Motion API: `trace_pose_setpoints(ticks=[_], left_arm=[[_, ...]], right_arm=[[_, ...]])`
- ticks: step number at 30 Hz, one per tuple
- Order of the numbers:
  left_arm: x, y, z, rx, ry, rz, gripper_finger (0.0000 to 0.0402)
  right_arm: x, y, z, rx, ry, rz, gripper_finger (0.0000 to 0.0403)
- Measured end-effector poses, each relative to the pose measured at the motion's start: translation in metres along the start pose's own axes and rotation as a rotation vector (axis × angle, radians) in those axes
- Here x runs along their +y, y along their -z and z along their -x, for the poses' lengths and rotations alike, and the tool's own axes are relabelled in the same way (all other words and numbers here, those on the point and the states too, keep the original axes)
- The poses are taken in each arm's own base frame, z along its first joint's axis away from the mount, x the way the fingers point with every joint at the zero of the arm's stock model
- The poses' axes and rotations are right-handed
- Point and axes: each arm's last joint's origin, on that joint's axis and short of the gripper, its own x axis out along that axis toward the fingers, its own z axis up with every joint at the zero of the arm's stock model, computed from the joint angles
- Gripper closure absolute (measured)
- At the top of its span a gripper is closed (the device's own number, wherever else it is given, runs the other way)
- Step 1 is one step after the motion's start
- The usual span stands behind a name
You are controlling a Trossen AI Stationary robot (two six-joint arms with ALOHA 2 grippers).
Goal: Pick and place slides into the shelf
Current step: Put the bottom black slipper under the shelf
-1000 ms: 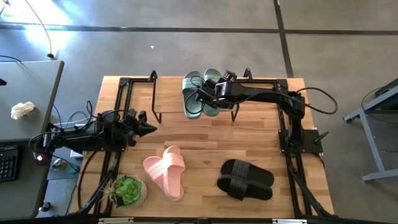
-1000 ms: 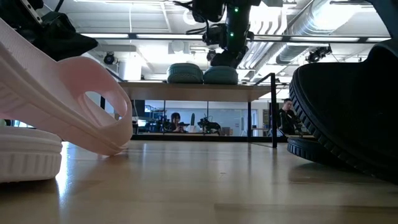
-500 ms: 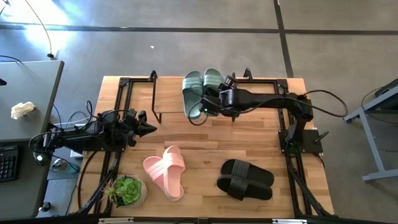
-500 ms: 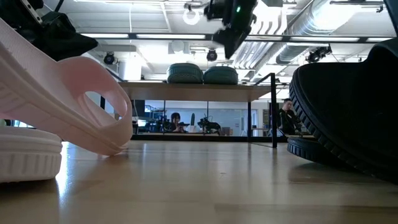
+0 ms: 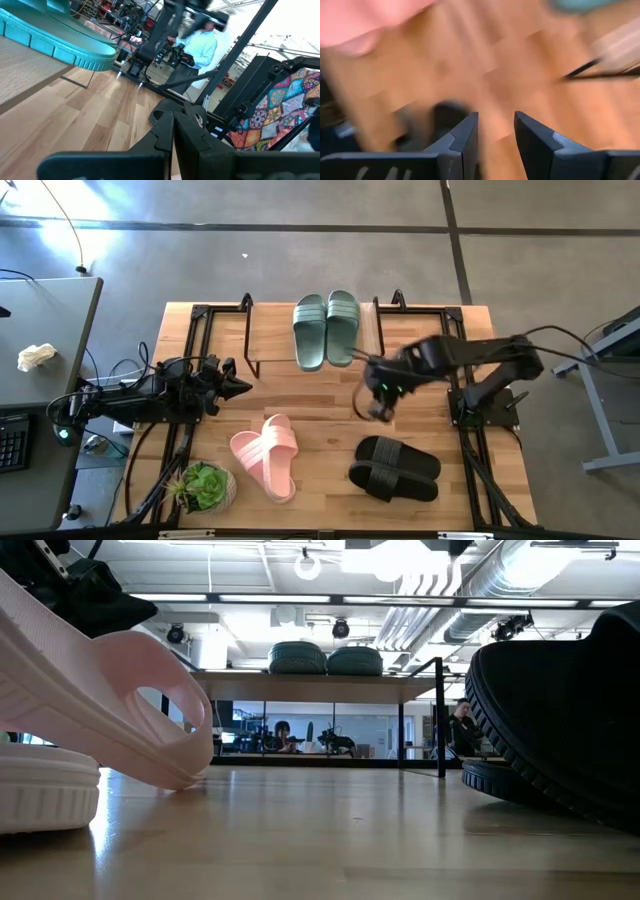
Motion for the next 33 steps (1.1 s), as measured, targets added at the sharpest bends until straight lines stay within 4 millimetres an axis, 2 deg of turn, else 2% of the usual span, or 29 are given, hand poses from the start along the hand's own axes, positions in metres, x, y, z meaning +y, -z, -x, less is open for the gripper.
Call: trace_pose_setpoints(ticks=[6,11,15,18,21,27,33], left_arm=[[0.000,0.000,0.000,0.000,0.000,0.000,0.0399],[0.000,0.000,0.000,0.000,0.000,0.000,0.0399],[0.000,0.000,0.000,0.000,0.001,0.001,0.0399],[0.000,0.000,0.000,0.000,0.001,0.000,0.0399],[0.000,-0.001,0.000,-0.005,0.003,-0.001,0.0399],[0.000,-0.001,0.000,-0.005,0.003,-0.001,0.0399],[-0.001,0.000,0.000,0.010,0.023,0.010,0.0399]], right_arm=[[0.051,0.049,0.009,-0.002,-0.046,-0.021,0.0286],[0.100,0.104,0.012,-0.129,-0.082,-0.153,0.0286],[0.131,0.150,0.011,-0.257,-0.127,-0.289,0.0286],[0.147,0.175,0.000,-0.292,-0.122,-0.364,0.0286],[0.161,0.192,-0.019,-0.284,-0.090,-0.419,0.0286],[0.185,0.210,-0.055,-0.286,-0.073,-0.461,0.0286],[0.201,0.229,-0.088,-0.301,-0.047,-0.524,0.0286]])
